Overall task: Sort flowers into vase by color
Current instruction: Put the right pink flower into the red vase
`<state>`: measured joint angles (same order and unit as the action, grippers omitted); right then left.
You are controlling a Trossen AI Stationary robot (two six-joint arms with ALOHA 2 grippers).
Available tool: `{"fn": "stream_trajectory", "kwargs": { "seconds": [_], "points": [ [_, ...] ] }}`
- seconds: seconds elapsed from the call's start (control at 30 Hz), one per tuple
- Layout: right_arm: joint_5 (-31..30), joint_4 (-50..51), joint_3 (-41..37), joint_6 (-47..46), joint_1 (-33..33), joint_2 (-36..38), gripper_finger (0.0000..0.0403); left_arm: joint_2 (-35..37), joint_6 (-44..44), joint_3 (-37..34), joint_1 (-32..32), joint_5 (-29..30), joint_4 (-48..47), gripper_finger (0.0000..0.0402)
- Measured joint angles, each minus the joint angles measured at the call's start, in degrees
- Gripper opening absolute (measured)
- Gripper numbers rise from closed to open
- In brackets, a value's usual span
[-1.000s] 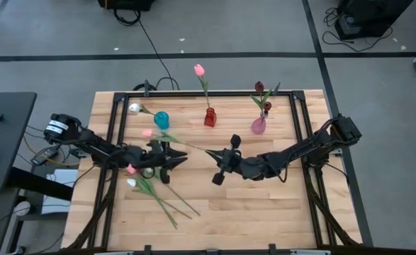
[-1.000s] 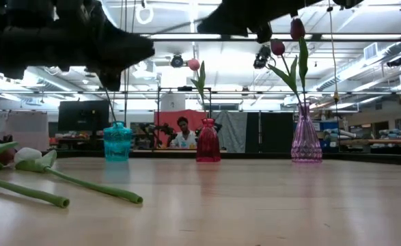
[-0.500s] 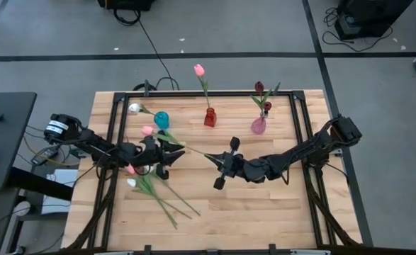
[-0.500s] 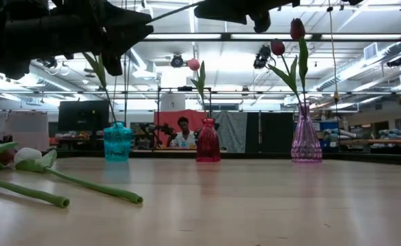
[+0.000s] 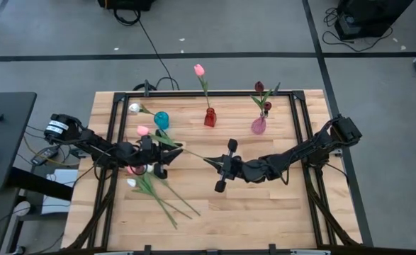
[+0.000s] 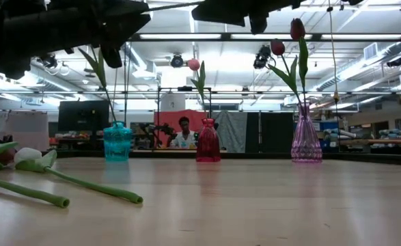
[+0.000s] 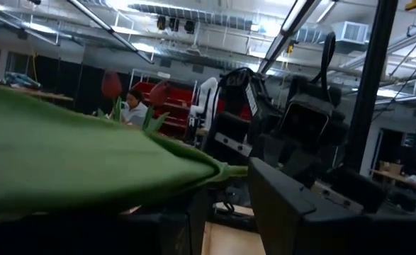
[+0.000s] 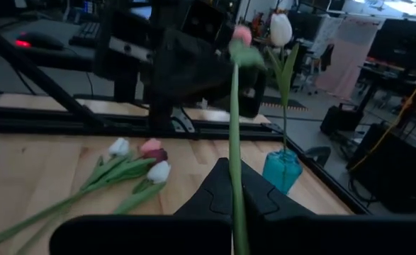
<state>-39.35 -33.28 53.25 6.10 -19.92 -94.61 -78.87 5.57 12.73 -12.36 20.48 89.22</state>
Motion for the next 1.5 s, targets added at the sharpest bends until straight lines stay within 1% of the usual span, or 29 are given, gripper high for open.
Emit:
{"fn": "stream_trajectory", "kwargs": {
  "seconds": [0.17, 0.27, 0.4, 0.5, 0.57, 0.67, 0.8, 0.9, 0.97, 1.07, 1.2, 1.3, 1.4, 1.5],
  "points": [
    [0.0, 1.8, 0.0, -1.8, 0.0, 0.0, 0.0005, 0.1, -2.3, 0.4, 0.0, -0.1, 0.5, 0.0107],
    [0.2, 3.9, 0.0, -3.3, 0.0, 0.0, 0.0013, 0.1, -2.4, 0.6, 0.0, -0.1, 0.5, 0.0095],
    [1.3, 7.7, 0.0, -7.1, 0.5, 0.0, 0.0031, 0.2, -3.3, 0.6, 0.0, 0.0, 0.6, 0.0063],
    [1.9, 11.0, 0.0, -10.4, 0.9, 0.0, 0.0045, 0.2, -3.7, 0.6, 0.0, -0.2, 0.6, 0.0024],
    [1.8, 13.4, 0.0, -12.7, 1.2, 0.0, 0.0057, 0.2, -3.8, 0.6, 0.0, -0.6, 0.5, 0.0011],
    [1.6, 14.6, 0.0, -15.0, 1.4, 0.0, 0.0080, 0.2, -5.0, 0.6, 0.0, -0.8, 0.4, 0.0014],
    [1.6, 14.8, 0.0, -15.0, 1.5, 0.0, 0.0120, 0.2, -6.2, 0.6, 0.4, -0.8, -0.1, 0.0012],
    [3.5, 15.3, 0.0, -14.9, 2.3, 0.1, 0.0153, 0.2, -5.1, 0.6, 1.8, -1.0, -1.8, 0.0010],
    [5.3, 16.3, 0.0, -13.7, 3.4, 0.2, 0.0173, 0.2, -3.8, 0.6, 3.3, -2.6, -3.3, 0.0010],
    [6.4, 19.6, 0.0, -10.5, 5.6, 0.2, 0.0201, 0.2, -2.3, 0.6, 5.5, -5.3, -5.1, 0.0009],
    [7.5, 25.2, 0.0, -7.4, 9.1, 0.2, 0.0231, 0.2, -2.2, 0.7, 8.0, -6.5, -6.4, 0.0008],
    [9.4, 25.9, -1.6, -5.4, 11.7, 0.3, 0.0249, 0.2, -2.2, 2.9, 9.6, -6.5, -12.1, 0.0008],
    [11.2, 25.7, -4.6, -5.0, 13.8, 1.7, 0.0262, 0.2, -2.4, 7.8, 10.9, -6.7, -23.6, 0.0008],
    [12.7, 24.1, -8.1, -5.7, 14.6, 5.1, 0.0265, 0.2, -4.6, 13.7, 11.7, -6.9, -34.6, 0.0008]
  ]
}}
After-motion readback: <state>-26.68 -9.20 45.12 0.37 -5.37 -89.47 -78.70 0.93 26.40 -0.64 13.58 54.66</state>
